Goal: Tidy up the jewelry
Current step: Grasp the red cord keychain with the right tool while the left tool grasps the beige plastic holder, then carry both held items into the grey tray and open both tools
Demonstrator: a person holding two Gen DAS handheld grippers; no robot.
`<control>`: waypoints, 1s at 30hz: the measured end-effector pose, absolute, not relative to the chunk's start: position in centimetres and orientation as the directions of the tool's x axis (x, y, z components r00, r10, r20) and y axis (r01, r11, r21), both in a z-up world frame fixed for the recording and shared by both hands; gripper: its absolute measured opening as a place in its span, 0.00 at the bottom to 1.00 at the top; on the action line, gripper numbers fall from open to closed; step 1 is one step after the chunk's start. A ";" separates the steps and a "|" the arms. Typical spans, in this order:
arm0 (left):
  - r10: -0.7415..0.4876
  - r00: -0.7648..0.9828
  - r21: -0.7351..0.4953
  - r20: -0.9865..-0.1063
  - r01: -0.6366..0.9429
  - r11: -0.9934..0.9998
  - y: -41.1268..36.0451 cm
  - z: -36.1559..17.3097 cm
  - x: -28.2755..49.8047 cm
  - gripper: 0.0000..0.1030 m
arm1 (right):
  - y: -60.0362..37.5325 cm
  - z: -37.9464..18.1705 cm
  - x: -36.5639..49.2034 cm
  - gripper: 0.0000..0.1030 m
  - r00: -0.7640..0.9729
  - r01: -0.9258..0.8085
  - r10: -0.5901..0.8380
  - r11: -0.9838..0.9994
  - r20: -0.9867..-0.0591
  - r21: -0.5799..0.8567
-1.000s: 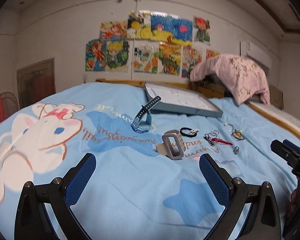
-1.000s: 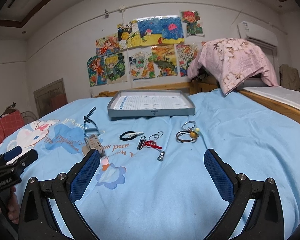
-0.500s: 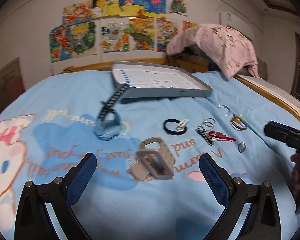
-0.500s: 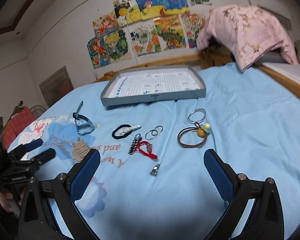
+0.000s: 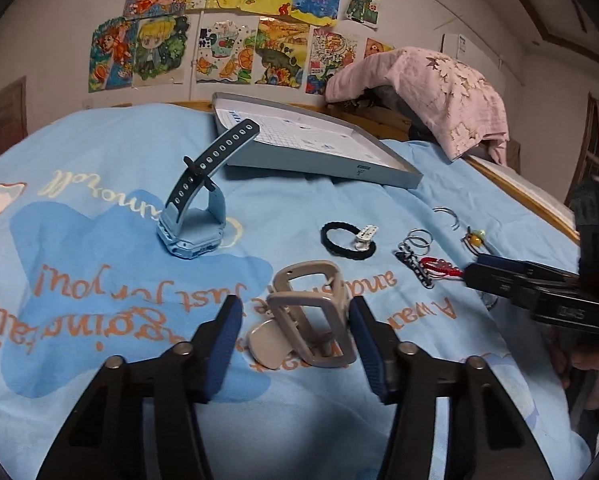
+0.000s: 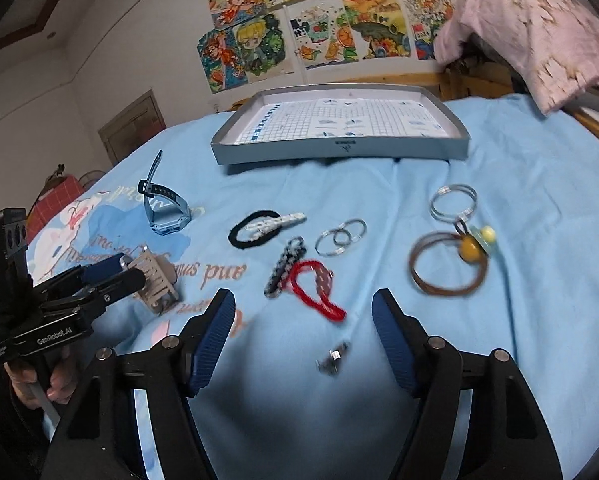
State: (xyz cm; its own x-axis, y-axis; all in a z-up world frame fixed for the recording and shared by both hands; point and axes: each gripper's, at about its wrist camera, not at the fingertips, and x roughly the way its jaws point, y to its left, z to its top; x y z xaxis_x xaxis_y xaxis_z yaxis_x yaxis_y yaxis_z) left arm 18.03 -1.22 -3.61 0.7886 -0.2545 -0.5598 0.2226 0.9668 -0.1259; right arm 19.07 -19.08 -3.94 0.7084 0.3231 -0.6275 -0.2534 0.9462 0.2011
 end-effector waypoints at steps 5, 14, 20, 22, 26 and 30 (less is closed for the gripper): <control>-0.285 0.785 -0.137 -0.550 0.252 0.958 -1.2 -3.6 17.9 0.39 | -18.3 -4.5 20.7 0.47 0.686 -0.241 0.300 0.953 -0.663 0.182; -0.302 0.793 -0.137 -0.530 0.271 0.953 -1.3 -3.5 17.2 0.38 | -18.3 -5.7 20.4 0.08 0.677 -0.240 0.303 0.952 -0.670 0.188; -0.283 0.817 -0.089 -0.502 0.277 0.957 -2.1 -2.9 16.0 0.38 | -18.6 -5.6 19.2 0.07 0.712 -0.247 0.337 0.941 -0.615 0.230; -0.282 0.821 -0.078 -0.496 0.281 0.957 -2.4 -2.7 15.7 0.38 | -18.6 -5.1 18.7 0.07 0.728 -0.266 0.352 0.936 -0.588 0.230; -0.278 0.824 -0.073 -0.493 0.279 0.957 -2.7 -2.1 15.5 0.38 | -18.2 -4.5 18.1 0.07 0.746 -0.292 0.358 0.933 -0.561 0.208; -0.288 0.825 -0.093 -0.485 0.279 0.956 -2.8 -0.2 16.2 0.38 | -18.3 -3.8 17.7 0.07 0.758 -0.303 0.363 0.932 -0.541 0.201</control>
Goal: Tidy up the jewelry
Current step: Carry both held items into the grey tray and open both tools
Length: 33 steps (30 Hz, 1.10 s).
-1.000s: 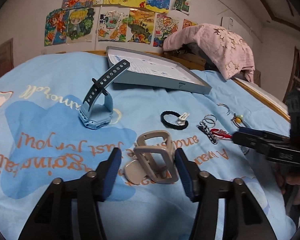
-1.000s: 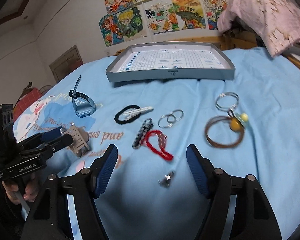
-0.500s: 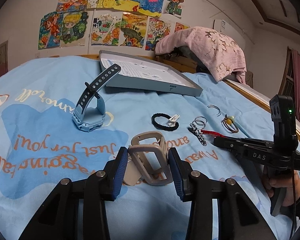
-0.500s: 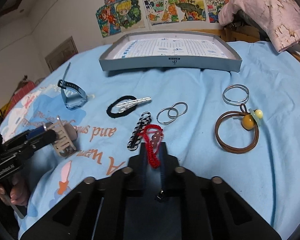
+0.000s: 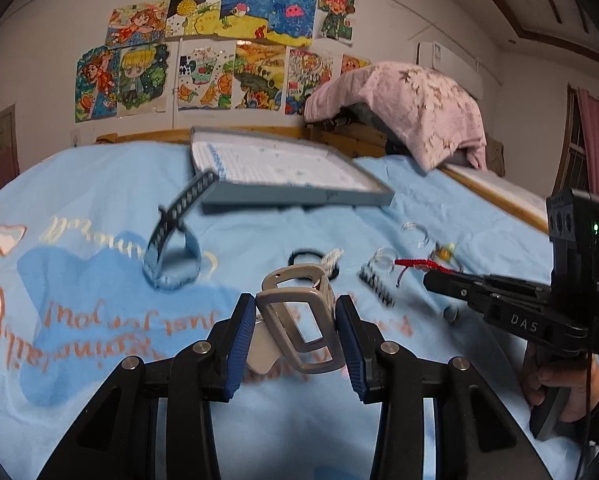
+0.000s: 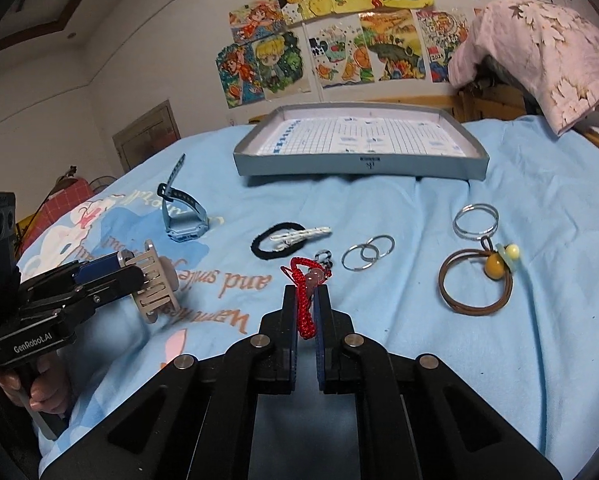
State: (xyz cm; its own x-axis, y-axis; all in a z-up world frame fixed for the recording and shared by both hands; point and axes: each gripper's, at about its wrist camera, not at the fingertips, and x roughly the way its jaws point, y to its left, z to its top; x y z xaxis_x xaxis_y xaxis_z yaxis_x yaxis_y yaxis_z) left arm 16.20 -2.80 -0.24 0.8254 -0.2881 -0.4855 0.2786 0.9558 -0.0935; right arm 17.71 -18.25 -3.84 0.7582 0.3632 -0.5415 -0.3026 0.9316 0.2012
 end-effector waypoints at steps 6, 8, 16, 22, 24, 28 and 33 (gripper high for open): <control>-0.282 0.843 -0.133 -0.458 0.249 0.959 -3.3 3.7 21.1 0.38 | -19.3 -0.7 19.3 0.07 0.763 -0.310 0.388 0.921 -0.517 0.234; -0.266 0.847 -0.123 -0.460 0.236 0.964 -3.7 4.7 23.4 0.38 | -19.8 0.6 20.8 0.07 0.761 -0.311 0.396 0.918 -0.514 0.247; -0.213 0.858 -0.123 -0.467 0.175 0.977 -5.1 7.2 33.7 0.38 | -19.2 4.9 30.7 0.07 0.741 -0.278 0.372 0.928 -0.559 0.249; -0.150 0.842 -0.121 -0.517 0.102 0.987 -4.9 5.2 38.7 0.38 | -18.4 3.7 36.6 0.07 0.784 -0.241 0.353 0.931 -0.511 0.273; -0.137 0.821 -0.143 -0.554 0.069 0.987 -4.4 4.3 40.2 0.38 | -18.2 2.8 38.6 0.07 0.789 -0.222 0.341 0.934 -0.512 0.280; -0.125 0.772 -0.186 -0.623 0.009 0.982 -3.2 2.7 42.0 0.38 | -17.7 0.7 42.0 0.07 0.779 -0.192 0.335 0.932 -0.530 0.307; -0.142 0.757 -0.222 -0.637 -0.004 0.975 -2.7 2.3 42.1 0.47 | -17.0 -1.5 43.8 0.07 0.739 -0.191 0.350 0.928 -0.575 0.319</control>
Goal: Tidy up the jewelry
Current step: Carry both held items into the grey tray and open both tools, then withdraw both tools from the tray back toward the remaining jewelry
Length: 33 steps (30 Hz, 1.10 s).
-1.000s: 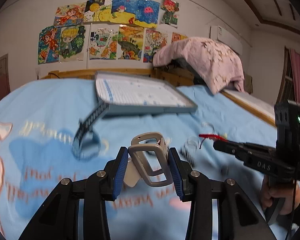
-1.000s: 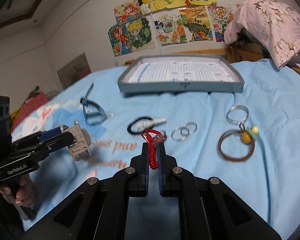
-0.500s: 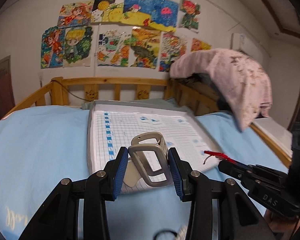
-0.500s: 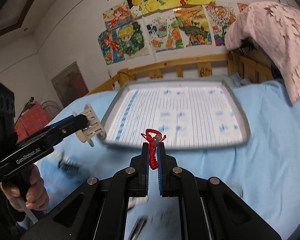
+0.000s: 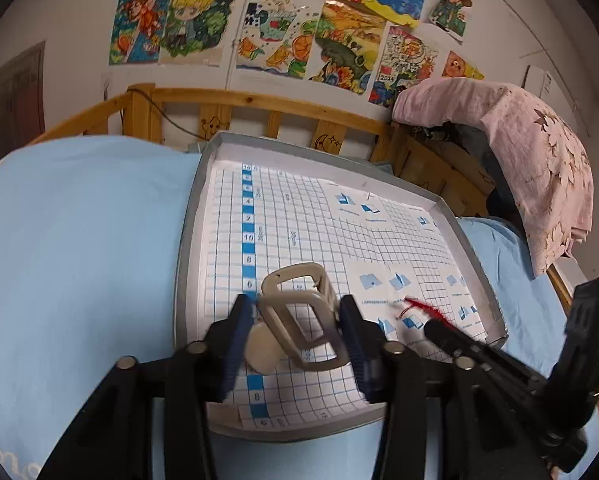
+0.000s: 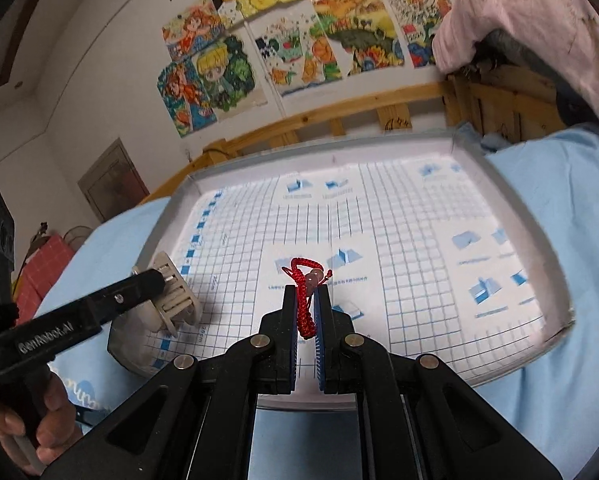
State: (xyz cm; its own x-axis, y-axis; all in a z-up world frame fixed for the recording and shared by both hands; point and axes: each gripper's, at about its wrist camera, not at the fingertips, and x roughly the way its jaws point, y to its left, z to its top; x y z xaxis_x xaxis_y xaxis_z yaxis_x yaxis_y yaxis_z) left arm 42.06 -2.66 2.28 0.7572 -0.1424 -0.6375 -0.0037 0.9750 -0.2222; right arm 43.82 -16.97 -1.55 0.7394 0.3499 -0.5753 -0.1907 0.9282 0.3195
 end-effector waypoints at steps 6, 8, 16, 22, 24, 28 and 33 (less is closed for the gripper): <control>-0.124 0.785 -0.227 -0.606 -0.022 0.974 -2.5 2.9 40.7 0.73 | -17.3 -2.9 43.7 0.12 0.685 -0.180 0.357 0.928 -0.636 0.327; -0.115 0.794 -0.220 -0.597 -0.025 0.975 -2.5 3.5 40.0 0.74 | -17.6 -2.6 43.1 0.26 0.686 -0.182 0.351 0.931 -0.637 0.318; -0.111 0.872 -0.239 -0.476 -0.007 0.971 -1.9 6.0 34.0 1.00 | -20.0 0.9 38.1 0.55 0.765 -0.159 0.296 0.947 -0.572 0.278; -0.075 0.919 -0.164 -0.388 0.011 0.986 -2.8 6.8 27.3 1.00 | -20.3 4.6 30.6 0.95 0.887 -0.151 0.207 0.975 -0.412 0.164; -0.061 0.931 -0.121 -0.359 0.018 0.992 -2.9 6.8 24.9 1.00 | -20.2 5.5 27.9 0.95 0.917 -0.155 0.191 0.980 -0.351 0.128; -0.023 0.948 -0.056 -0.318 0.005 0.998 -2.4 6.5 20.4 1.00 | -19.9 6.5 23.2 0.96 0.945 -0.159 0.180 0.983 -0.272 0.095; 0.001 0.952 -0.063 -0.306 -0.021 0.998 -0.1 5.4 15.8 1.00 | -19.2 6.4 17.0 0.96 0.960 -0.165 0.179 0.983 -0.215 0.080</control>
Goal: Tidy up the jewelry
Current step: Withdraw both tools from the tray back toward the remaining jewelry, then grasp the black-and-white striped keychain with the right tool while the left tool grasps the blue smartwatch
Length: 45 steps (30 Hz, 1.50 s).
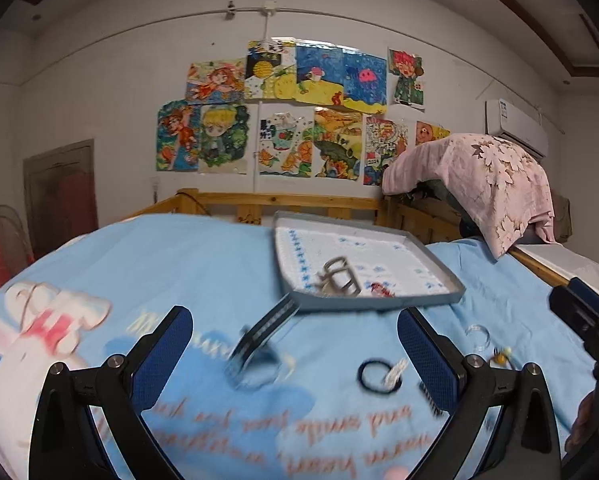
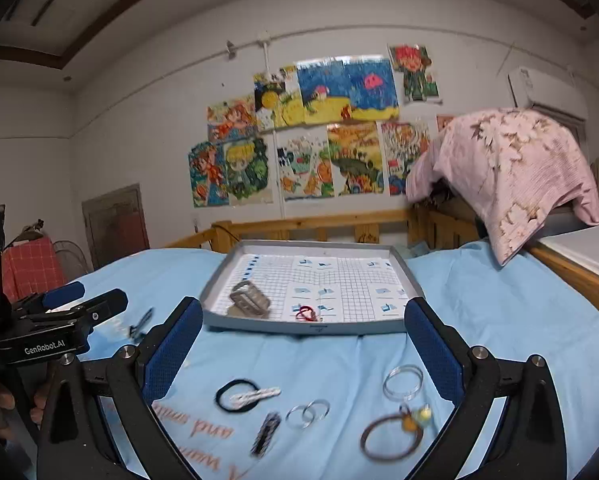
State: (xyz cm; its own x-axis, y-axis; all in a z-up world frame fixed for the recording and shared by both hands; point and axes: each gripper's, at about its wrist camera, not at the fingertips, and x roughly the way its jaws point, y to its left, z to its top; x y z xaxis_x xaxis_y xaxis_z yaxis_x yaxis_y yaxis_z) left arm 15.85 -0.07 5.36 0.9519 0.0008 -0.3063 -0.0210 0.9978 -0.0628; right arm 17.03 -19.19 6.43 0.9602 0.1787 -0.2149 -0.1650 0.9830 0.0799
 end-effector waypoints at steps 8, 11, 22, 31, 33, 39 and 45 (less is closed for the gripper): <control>0.049 0.928 -0.081 -0.370 -0.085 0.993 3.1 1.3 12.8 1.00 | -18.2 3.8 11.8 0.96 0.956 -0.150 0.165 0.986 -0.243 0.077; 0.097 0.915 -0.063 -0.392 -0.132 0.989 3.5 -0.1 12.7 1.00 | -18.0 2.9 11.2 0.96 0.951 -0.146 0.162 0.986 -0.262 0.080; -0.012 0.886 -0.081 -0.463 -0.029 0.996 4.1 -0.7 17.2 1.00 | -16.7 -0.2 13.4 0.96 0.881 -0.190 0.210 0.978 -0.425 0.089; -0.069 0.894 -0.045 -0.443 0.055 0.997 4.8 -0.6 22.8 1.00 | -16.4 -2.3 18.8 0.64 0.799 -0.158 0.250 0.965 -0.548 0.209; -0.083 0.898 -0.034 -0.431 0.075 0.997 5.1 -0.9 23.5 1.00 | -15.9 -2.9 19.5 0.60 0.787 -0.161 0.257 0.963 -0.560 0.216; -0.158 0.843 -0.094 -0.514 0.127 0.987 7.0 -2.8 25.1 1.00 | -15.0 -4.8 21.1 0.42 0.759 -0.124 0.243 0.965 -0.604 0.233; -0.166 0.806 -0.025 -0.567 0.185 0.982 5.8 -3.8 25.8 1.00 | -14.7 -6.0 21.6 0.40 0.741 -0.104 0.233 0.966 -0.630 0.235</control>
